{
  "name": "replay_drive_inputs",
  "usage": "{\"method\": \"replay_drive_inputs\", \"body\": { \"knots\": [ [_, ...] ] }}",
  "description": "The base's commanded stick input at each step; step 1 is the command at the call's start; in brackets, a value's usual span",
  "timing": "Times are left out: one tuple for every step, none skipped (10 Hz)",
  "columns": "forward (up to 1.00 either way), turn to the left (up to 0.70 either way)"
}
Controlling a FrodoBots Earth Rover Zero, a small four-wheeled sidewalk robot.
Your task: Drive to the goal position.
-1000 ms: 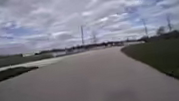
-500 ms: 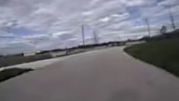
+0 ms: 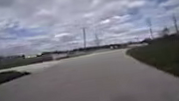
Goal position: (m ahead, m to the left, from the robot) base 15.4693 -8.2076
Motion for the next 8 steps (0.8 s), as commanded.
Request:
{"method": "replay_drive_inputs", "body": {
  "knots": [
    [1.00,-0.38],
    [1.00,-0.39],
    [1.00,-0.35],
    [1.00,-0.16],
    [1.00,-0.07],
    [1.00,0.00],
    [1.00,0.00],
    [1.00,0.00]
  ]
}}
